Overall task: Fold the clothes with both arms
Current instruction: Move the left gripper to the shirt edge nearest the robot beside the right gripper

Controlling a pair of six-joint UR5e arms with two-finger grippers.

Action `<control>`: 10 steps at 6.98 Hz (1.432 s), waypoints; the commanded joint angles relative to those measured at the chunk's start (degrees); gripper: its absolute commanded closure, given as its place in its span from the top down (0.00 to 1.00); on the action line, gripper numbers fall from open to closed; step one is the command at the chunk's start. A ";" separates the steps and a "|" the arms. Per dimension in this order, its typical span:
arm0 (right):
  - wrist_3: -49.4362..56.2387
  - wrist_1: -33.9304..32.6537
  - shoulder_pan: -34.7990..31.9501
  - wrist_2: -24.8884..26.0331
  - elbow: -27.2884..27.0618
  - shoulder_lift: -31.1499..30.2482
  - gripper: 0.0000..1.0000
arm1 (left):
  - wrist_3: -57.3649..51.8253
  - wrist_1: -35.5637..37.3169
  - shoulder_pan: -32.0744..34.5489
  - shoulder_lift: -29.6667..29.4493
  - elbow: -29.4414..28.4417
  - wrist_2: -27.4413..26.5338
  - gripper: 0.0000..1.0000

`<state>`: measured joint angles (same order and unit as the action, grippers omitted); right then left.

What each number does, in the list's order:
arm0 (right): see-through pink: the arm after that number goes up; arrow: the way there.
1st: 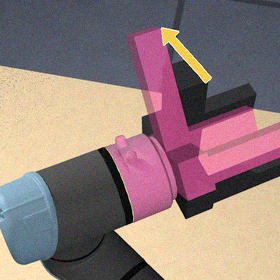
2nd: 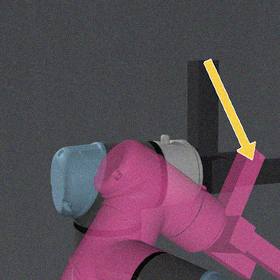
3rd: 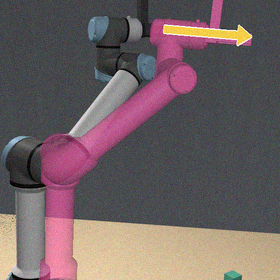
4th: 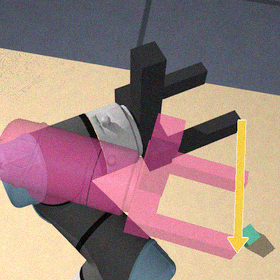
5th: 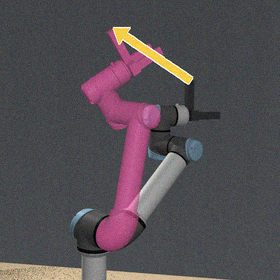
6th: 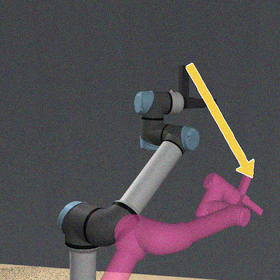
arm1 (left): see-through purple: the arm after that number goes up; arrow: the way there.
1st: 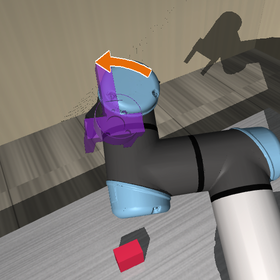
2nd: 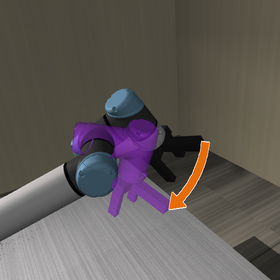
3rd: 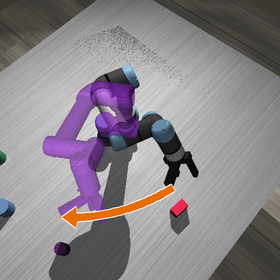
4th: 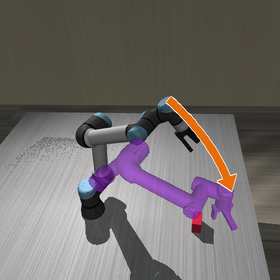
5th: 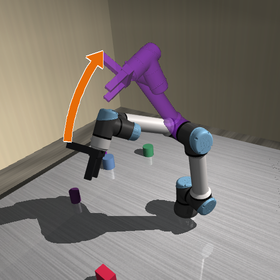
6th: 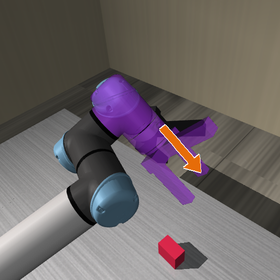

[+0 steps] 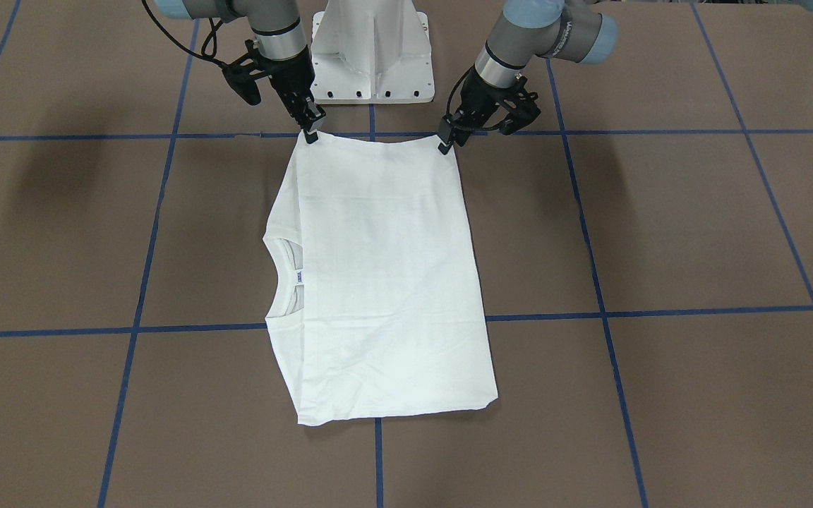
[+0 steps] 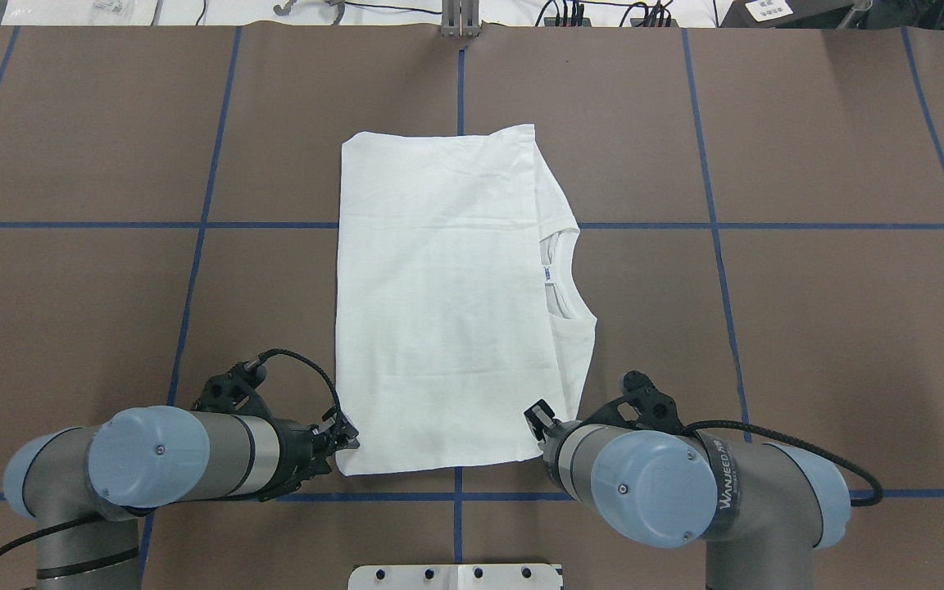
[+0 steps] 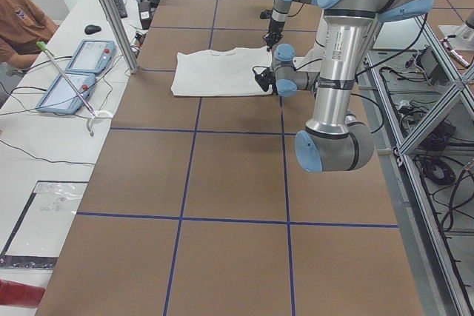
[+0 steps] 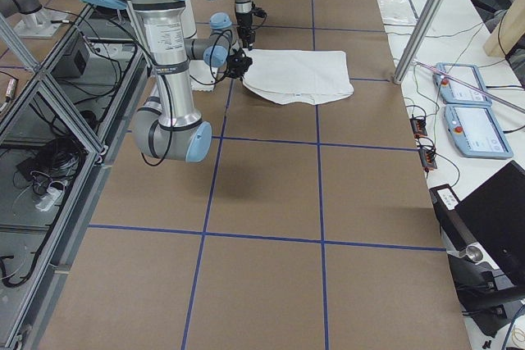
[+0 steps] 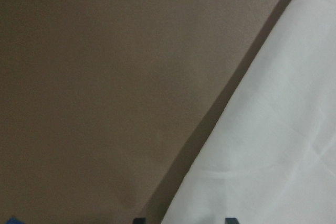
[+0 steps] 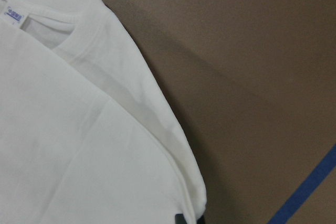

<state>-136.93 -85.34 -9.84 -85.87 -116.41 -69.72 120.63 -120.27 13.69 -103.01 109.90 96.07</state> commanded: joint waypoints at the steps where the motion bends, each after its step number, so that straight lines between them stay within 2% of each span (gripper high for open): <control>1: 0.00 0.00 0.00 0.00 -0.04 -0.07 0.00 | 0.04 0.03 -1.03 0.01 -0.04 0.00 0.55; 3: 0.00 0.00 0.00 0.00 -0.04 -0.07 0.00 | 0.04 0.03 -1.99 0.01 -0.04 -0.09 0.55; 4: 0.00 0.00 0.00 0.00 -0.04 -0.07 0.00 | 0.13 0.12 -2.09 0.01 -0.04 -0.09 0.51; 5: 0.00 0.00 0.00 0.00 -0.04 -0.07 0.00 | 1.26 0.03 -2.09 0.01 -0.04 -0.09 0.33; 6: 0.00 0.00 0.00 0.00 -0.04 -0.07 0.00 | 3.01 0.03 -2.17 0.09 -0.04 -0.09 0.00; 10: -0.09 0.00 0.78 0.35 -0.04 -0.15 0.00 | 3.12 0.12 -2.00 0.09 2.23 -0.09 0.00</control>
<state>-136.95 -85.34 -9.63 -85.75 -116.46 -69.86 123.66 -120.22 11.62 -102.97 110.87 95.94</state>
